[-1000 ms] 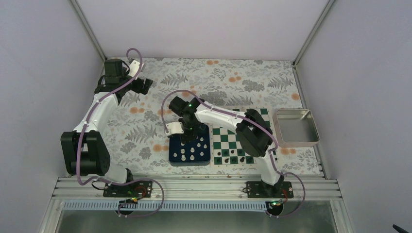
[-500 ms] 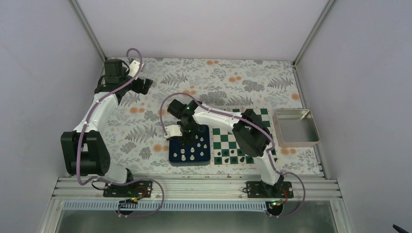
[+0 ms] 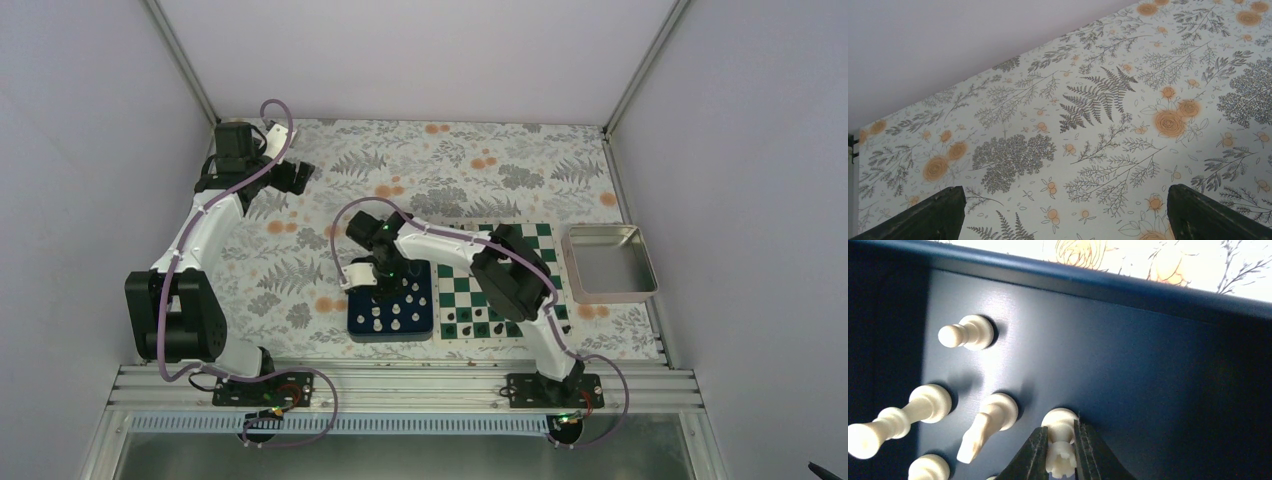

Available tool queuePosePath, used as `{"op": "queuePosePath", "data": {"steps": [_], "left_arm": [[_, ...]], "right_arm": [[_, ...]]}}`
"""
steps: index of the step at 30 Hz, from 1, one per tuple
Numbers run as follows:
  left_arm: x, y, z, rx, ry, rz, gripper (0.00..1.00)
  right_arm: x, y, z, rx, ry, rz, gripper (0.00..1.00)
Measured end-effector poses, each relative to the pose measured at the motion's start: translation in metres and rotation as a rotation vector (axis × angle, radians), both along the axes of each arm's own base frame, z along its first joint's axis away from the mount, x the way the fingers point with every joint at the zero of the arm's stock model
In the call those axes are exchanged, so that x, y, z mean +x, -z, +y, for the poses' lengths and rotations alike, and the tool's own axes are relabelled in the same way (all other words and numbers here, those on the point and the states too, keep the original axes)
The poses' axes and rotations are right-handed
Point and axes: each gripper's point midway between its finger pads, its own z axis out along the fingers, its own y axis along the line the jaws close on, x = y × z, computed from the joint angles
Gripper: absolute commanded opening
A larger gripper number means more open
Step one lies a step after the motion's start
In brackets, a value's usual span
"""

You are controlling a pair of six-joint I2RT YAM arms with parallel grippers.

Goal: Set up the chess pieces on the board
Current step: Pick up the chess piece from the storage box, then place the chess piece on the chessboard.

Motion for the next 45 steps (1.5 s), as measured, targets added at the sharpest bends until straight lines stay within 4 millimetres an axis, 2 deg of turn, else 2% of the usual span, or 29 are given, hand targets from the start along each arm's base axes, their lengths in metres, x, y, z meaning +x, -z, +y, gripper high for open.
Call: {"op": "queuePosePath", "data": {"steps": [7, 10, 13, 15, 18, 22, 25, 26, 28, 38, 42, 45], "left_arm": [[0.000, 0.000, 0.000, 0.000, 0.000, 0.000, 1.00], [0.000, 0.000, 0.000, 0.000, 0.000, 0.000, 1.00], [0.000, 0.000, 0.000, 0.000, 0.000, 0.000, 1.00], [0.000, 0.000, 0.000, 0.000, 0.000, 0.000, 1.00], [0.000, 0.000, 0.000, 0.000, 0.000, 0.000, 1.00], [0.000, 0.000, 0.000, 0.000, 0.000, 0.000, 1.00], [0.000, 0.000, 0.000, 0.000, 0.000, 0.000, 1.00], [0.000, 0.000, 0.000, 0.000, 0.000, 0.000, 1.00], [0.000, 0.000, 0.000, 0.000, 0.000, 0.000, 1.00], [0.000, 0.000, 0.000, 0.000, 0.000, 0.000, 1.00], [0.000, 0.000, 0.000, 0.000, 0.000, 0.000, 1.00], [0.000, 0.000, 0.000, 0.000, 0.000, 0.000, 1.00]], "right_arm": [[0.007, -0.020, -0.001, 0.026, 0.016, -0.026, 0.08], [0.018, -0.046, -0.002, 0.057, 0.037, -0.069, 0.08], [0.046, -0.086, -0.011, 0.108, 0.097, -0.144, 0.08], [0.070, -0.112, -0.025, 0.140, 0.158, -0.198, 0.08], [0.114, -0.147, -0.066, 0.164, 0.289, -0.280, 0.08], [0.167, -0.170, -0.143, 0.141, 0.493, -0.355, 0.09], [0.193, -0.164, -0.206, 0.094, 0.636, -0.369, 0.10], [0.199, -0.157, -0.229, 0.068, 0.684, -0.359, 0.10], [0.202, -0.142, -0.260, 0.027, 0.747, -0.334, 0.11], [0.219, -0.088, -0.355, -0.070, 0.943, -0.237, 0.11], [0.213, -0.068, -0.388, -0.115, 1.005, -0.203, 0.11], [0.210, -0.057, -0.405, -0.136, 1.033, -0.185, 0.11]]}}
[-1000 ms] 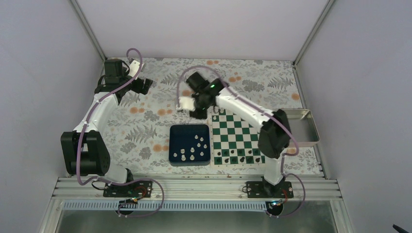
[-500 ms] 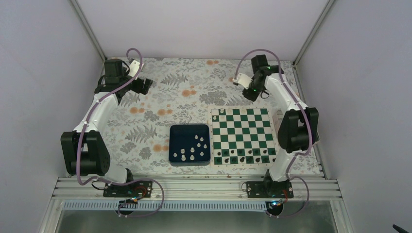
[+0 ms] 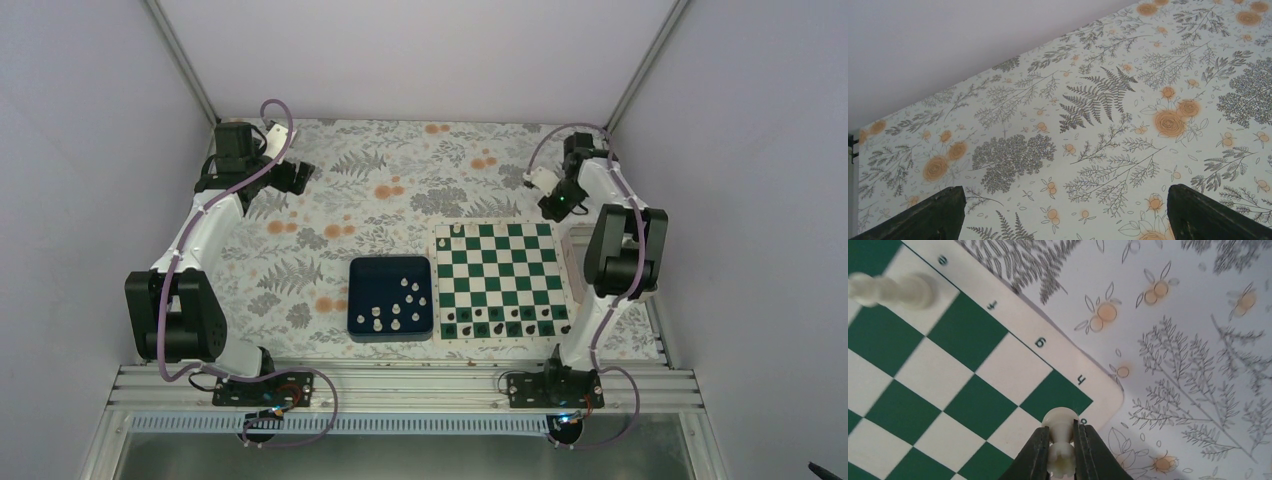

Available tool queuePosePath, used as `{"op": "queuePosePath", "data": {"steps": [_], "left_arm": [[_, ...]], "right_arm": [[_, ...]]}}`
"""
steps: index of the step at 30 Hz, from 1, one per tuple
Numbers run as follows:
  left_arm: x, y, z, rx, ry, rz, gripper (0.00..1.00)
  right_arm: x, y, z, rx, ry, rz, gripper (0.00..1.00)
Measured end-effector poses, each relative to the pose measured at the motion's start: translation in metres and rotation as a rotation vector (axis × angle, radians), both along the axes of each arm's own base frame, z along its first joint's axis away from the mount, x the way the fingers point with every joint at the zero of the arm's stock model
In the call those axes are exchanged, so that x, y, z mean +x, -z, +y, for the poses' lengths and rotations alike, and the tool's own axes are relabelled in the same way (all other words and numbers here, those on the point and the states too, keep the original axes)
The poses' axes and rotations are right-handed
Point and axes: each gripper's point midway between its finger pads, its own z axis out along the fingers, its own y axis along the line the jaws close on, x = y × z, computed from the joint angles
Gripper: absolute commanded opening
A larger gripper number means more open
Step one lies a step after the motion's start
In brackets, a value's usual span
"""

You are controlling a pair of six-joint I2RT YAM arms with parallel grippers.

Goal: Set up the chess pieces on the board
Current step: Place the chess piece on the chessboard.

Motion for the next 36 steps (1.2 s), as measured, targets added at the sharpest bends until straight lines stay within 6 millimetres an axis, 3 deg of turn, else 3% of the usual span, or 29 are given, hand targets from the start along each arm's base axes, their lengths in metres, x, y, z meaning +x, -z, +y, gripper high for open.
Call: {"op": "queuePosePath", "data": {"steps": [6, 16, 22, 26, 30, 36], "left_arm": [[0.000, 0.000, 0.000, 0.000, 0.000, 0.000, 1.00], [0.000, 0.000, 0.000, 0.000, 0.001, 0.000, 1.00], [0.000, 0.000, 0.000, 0.000, 0.001, 0.000, 1.00], [0.000, 0.000, 0.000, -0.001, 0.001, 0.000, 1.00], [0.000, 0.000, 0.000, -0.001, 0.001, 0.001, 1.00], [0.000, 0.000, 0.000, 0.002, 0.003, 0.000, 1.00]], "right_arm": [[-0.005, 0.021, -0.013, -0.001, 0.022, 0.038, 0.11], [-0.007, 0.055, -0.017, 0.011, 0.020, 0.106, 0.12], [-0.007, 0.055, -0.020, 0.013, 0.025, 0.106, 0.13], [-0.007, 0.055, -0.020, 0.013, 0.023, 0.105, 0.18], [-0.006, 0.055, -0.020, 0.013, 0.022, 0.104, 0.32], [-0.007, 0.052, -0.019, 0.016, 0.018, 0.101, 0.40]]}}
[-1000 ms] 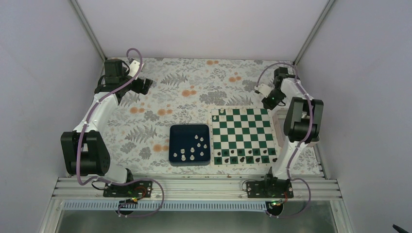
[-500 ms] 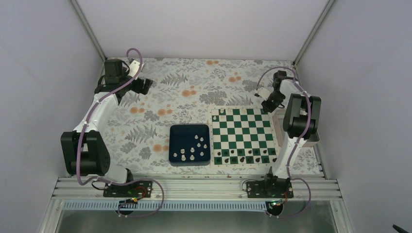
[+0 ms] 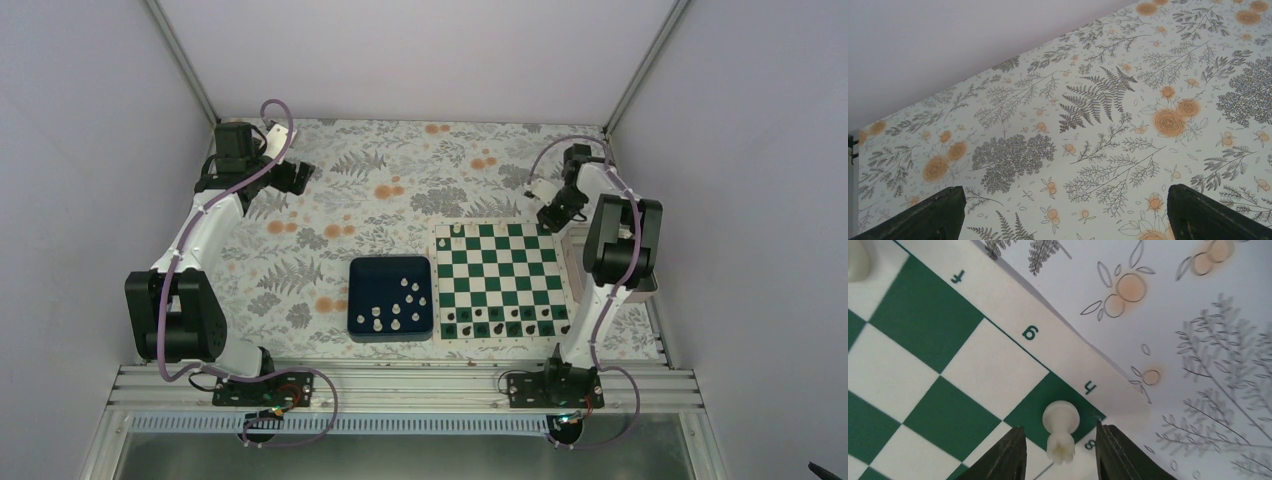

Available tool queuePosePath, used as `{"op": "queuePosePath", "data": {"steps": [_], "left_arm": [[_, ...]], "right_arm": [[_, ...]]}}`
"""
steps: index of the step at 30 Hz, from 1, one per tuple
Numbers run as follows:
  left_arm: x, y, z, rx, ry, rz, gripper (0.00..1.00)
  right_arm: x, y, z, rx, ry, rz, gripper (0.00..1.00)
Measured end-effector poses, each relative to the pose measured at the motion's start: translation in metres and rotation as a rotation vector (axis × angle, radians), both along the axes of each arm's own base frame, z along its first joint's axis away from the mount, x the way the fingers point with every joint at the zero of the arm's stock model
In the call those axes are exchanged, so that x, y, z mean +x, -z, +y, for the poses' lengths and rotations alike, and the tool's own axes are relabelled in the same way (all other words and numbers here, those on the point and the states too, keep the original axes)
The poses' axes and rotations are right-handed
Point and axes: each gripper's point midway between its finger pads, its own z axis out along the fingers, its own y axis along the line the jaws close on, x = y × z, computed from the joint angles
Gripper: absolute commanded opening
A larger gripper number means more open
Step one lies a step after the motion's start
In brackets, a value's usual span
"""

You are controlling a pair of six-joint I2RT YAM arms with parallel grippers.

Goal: Set up the chess pieces on the board
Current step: Place the chess piece on the chessboard, then pick up the chess piece from the storage box.

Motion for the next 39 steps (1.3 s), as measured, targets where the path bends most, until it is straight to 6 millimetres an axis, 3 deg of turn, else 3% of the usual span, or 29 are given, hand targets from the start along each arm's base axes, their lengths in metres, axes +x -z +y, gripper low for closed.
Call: {"op": "queuePosePath", "data": {"steps": [5, 8, 10, 12, 14, 16, 18, 23, 26, 30, 39], "left_arm": [[0.000, 0.000, 0.000, 0.000, 0.000, 0.000, 1.00], [0.000, 0.000, 0.000, 0.000, 0.000, 0.000, 1.00], [0.000, 0.000, 0.000, 0.000, 0.000, 0.000, 1.00], [0.000, 0.000, 0.000, 0.000, 0.000, 0.000, 1.00], [0.000, 0.000, 0.000, 0.001, 0.000, 0.000, 1.00], [0.000, 0.000, 0.000, 0.001, 0.000, 0.000, 1.00], [0.000, 0.000, 0.000, 0.000, 0.000, 0.000, 1.00], [0.000, 0.000, 0.000, 0.001, 0.000, 0.000, 1.00], [0.000, 0.000, 0.000, 0.001, 0.000, 0.000, 1.00], [0.000, 0.000, 0.000, 0.001, 0.000, 0.000, 1.00], [0.000, 0.000, 0.000, 0.001, 0.000, 0.000, 1.00]], "right_arm": [[0.008, -0.034, 0.003, -0.010, -0.010, -0.069, 0.43], [0.020, -0.070, 0.011, -0.026, -0.031, -0.151, 0.45], [0.028, -0.103, 0.028, -0.031, -0.072, -0.226, 0.46], [0.031, -0.135, 0.058, -0.027, -0.140, -0.296, 0.46], [0.027, -0.164, 0.102, -0.010, -0.234, -0.360, 0.46], [0.015, -0.185, 0.153, 0.020, -0.343, -0.399, 0.46], [-0.001, -0.193, 0.196, 0.051, -0.439, -0.408, 0.46], [-0.063, -0.182, 0.289, 0.097, -0.666, -0.345, 0.46], [-0.097, -0.166, 0.321, 0.102, -0.764, -0.294, 0.46], [-0.133, -0.132, 0.344, 0.090, -0.847, -0.198, 0.45], [-0.208, -0.055, 0.370, 0.069, -0.981, 0.001, 0.46]]}}
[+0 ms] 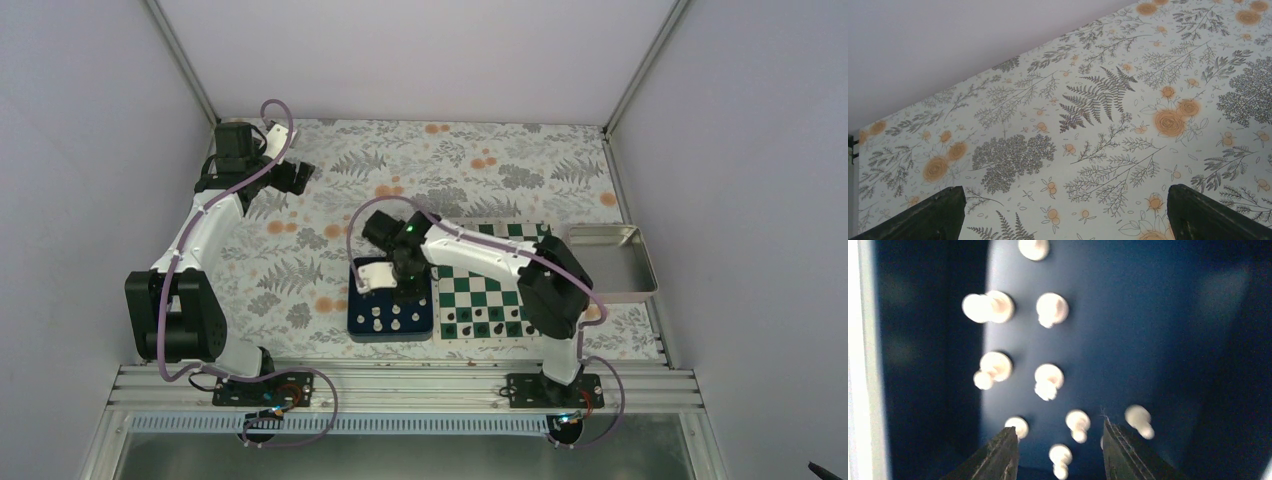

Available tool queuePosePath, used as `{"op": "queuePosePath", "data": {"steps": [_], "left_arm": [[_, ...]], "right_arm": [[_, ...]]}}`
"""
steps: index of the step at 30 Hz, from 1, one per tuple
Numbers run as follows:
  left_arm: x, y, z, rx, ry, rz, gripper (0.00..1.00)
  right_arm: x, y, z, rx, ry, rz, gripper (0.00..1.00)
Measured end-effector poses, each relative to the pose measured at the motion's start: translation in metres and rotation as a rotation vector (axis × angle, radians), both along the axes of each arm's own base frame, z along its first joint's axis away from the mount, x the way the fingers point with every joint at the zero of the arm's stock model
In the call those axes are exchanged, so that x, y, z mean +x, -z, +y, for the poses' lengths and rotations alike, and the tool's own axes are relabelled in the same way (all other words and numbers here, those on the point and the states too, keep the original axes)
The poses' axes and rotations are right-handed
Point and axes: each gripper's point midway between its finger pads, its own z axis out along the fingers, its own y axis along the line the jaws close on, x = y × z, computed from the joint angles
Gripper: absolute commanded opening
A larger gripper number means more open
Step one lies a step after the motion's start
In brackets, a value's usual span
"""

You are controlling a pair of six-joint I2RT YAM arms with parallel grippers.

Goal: Set up the chess pieces on the board
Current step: Pick up the chess piece from the storage box.

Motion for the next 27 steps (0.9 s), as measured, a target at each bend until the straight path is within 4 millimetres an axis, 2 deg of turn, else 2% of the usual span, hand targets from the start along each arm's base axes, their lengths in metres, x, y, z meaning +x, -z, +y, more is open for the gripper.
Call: {"op": "queuePosePath", "data": {"steps": [4, 6, 20, 27], "left_arm": [[0.000, 0.000, 0.000, 0.000, 0.000, 0.000, 1.00], [0.000, 0.000, 0.000, 0.000, 0.000, 0.000, 1.00], [0.000, 0.000, 0.000, 0.000, 0.000, 0.000, 1.00], [0.000, 0.000, 0.000, 0.000, 0.000, 0.000, 1.00]], "right_arm": [[-0.023, 0.010, 0.011, -0.004, -0.049, 0.014, 0.46], [-0.027, 0.012, 0.016, 0.002, -0.063, 0.011, 0.46], [-0.027, 0.032, 0.014, -0.016, -0.060, 0.010, 0.45], [-0.025, 0.040, 0.015, -0.020, -0.056, 0.006, 0.37]]}}
